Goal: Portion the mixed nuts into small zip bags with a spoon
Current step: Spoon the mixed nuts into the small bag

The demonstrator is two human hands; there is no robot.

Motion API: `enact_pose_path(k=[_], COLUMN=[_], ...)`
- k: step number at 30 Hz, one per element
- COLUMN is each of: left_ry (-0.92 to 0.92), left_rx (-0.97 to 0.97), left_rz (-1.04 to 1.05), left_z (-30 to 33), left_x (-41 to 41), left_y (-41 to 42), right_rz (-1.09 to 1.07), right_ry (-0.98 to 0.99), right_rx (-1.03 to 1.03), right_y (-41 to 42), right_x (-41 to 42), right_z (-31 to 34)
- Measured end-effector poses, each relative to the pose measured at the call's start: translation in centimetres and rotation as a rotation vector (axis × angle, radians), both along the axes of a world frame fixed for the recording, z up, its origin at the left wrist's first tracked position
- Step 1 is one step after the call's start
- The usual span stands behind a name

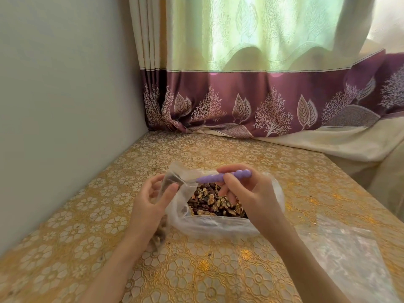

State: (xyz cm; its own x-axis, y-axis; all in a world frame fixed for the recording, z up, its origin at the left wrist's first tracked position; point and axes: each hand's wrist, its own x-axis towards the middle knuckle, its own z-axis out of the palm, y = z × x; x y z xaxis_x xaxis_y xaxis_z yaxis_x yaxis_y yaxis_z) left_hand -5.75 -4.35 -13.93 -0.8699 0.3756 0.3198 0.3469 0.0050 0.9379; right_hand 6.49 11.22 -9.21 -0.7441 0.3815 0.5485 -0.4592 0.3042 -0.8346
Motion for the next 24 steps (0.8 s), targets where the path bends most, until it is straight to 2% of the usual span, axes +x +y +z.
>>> enact_pose_path(k=[5, 11, 13, 17, 21, 24], left_ry=[-0.009, -0.043, -0.031, -0.040, -0.009, 0.010], left_rx=[0.044, 0.111, 0.126, 0.159, 0.211, 0.218], left_rz=[0.012, 0.066, 0.086, 0.117, 0.132, 0.129], left_z=[0.0, 0.0, 0.2, 0.6, 1.1, 1.2], left_x=[-0.1, -0.4, -0.3, -0.3, -0.3, -0.3], left_y=[0.2, 0.0, 0.0, -0.2, -0.4, -0.5], right_rz=[0.000, -0.087, -0.156, -0.326, -0.538, -0.590], right_ry=[-0.002, 0.106, 0.114, 0.034, -0.045, -0.085], right_rx=[-0.025, -0.318, -0.340, -0.261, -0.059, 0.052], right_y=[0.6, 2.3, 3.1, 4.5, 5.3, 5.2], right_x=[0.1, 0.0, -0.1, -0.4, -0.6, -1.0], right_z=[0.1, 0.0, -0.5, -1.8, -2.5, -2.7])
